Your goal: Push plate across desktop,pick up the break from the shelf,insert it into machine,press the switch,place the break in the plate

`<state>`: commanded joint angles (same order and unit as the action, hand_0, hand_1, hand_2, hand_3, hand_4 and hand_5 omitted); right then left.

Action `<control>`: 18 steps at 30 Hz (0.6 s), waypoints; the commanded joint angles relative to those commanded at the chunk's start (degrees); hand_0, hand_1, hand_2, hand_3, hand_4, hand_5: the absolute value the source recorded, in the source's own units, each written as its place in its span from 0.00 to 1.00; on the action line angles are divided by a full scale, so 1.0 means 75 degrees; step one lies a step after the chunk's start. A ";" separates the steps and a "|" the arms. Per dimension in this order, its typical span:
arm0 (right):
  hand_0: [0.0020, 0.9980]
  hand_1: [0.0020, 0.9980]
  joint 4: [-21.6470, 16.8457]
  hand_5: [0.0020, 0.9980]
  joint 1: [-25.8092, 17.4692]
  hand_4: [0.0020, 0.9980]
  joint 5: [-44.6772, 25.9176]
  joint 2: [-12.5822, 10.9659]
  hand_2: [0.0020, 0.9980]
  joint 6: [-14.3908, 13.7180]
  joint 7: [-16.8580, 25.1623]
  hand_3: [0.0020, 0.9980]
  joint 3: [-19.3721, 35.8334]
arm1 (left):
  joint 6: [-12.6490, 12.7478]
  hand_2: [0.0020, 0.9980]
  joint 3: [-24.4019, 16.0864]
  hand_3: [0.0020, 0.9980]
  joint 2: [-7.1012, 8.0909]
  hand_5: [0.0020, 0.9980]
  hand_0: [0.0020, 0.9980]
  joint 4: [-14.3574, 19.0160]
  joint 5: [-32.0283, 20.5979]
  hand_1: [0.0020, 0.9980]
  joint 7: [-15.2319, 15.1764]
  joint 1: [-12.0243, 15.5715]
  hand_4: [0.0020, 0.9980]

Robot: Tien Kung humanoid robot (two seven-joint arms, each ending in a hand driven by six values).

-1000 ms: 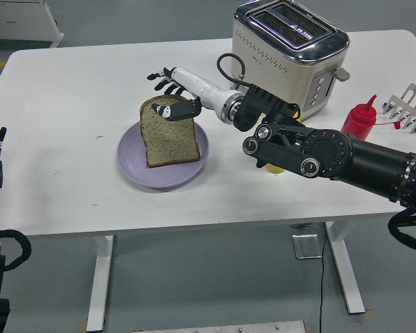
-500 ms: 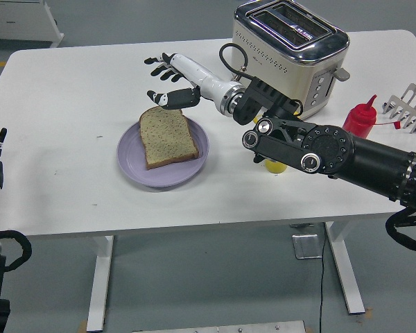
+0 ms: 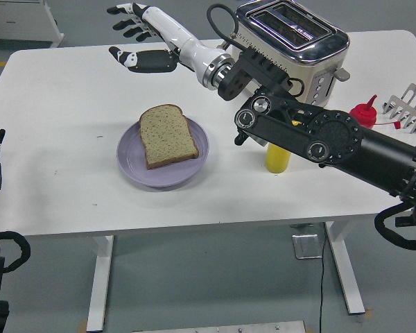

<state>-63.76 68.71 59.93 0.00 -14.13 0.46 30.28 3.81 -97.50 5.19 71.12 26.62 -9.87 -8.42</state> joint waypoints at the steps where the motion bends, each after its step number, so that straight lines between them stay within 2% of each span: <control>1: 0.78 0.78 -0.0146 0.29 0.0002 0.58 -0.0081 0.0000 0.79 0.0017 -0.0002 0.82 0.0177 | -0.0001 0.90 0.0003 0.79 -0.0001 1.00 0.83 0.0001 0.0000 0.90 0.0001 -0.0002 0.63; 2: 0.78 0.79 -0.0285 0.29 -0.0017 0.51 -0.0208 0.0000 0.80 0.0043 -0.0002 0.81 0.0336 | -0.0001 0.90 0.0004 0.79 0.0000 1.00 0.83 0.0005 0.0001 0.90 0.0001 -0.0001 0.63; 7: 0.78 0.79 -0.0899 0.29 -0.0166 0.51 -0.0925 -0.0032 0.80 0.0176 0.0071 0.81 0.1141 | 0.0002 0.90 -0.0017 0.79 0.0006 1.00 0.83 0.0017 0.0000 0.90 -0.0001 0.0008 0.63; 8: 0.79 0.79 -0.1023 0.35 -0.0226 0.45 -0.1115 -0.0088 0.79 0.0192 0.0103 0.81 0.1317 | 0.0002 0.90 -0.0026 0.79 0.0005 1.00 0.83 0.0020 0.0001 0.90 -0.0002 0.0014 0.63; 13: 0.79 0.79 -0.1525 0.35 -0.0590 0.45 -0.2205 -0.0566 0.79 0.0226 0.0254 0.81 0.2190 | 0.0001 0.90 -0.0046 0.79 -0.0001 1.00 0.83 0.0031 0.0002 0.90 0.0001 0.0027 0.63; 14: 0.80 0.79 -0.1610 0.47 -0.0681 0.39 -0.2478 -0.0699 0.79 0.0251 0.0264 0.81 0.2401 | 0.0001 0.90 -0.0051 0.79 -0.0002 1.00 0.83 0.0034 0.0002 0.90 0.0001 0.0032 0.63; 18: 0.80 0.79 -0.1833 0.47 -0.1000 0.39 -0.3339 -0.1131 0.79 0.0358 0.0241 0.81 0.3013 | 0.0003 0.90 -0.0076 0.79 -0.0009 1.00 0.83 0.0039 0.0003 0.90 0.0002 0.0042 0.63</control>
<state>-77.51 61.22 34.88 -8.48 -11.44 2.27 52.88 3.83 -98.07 5.12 71.41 26.64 -9.86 -8.10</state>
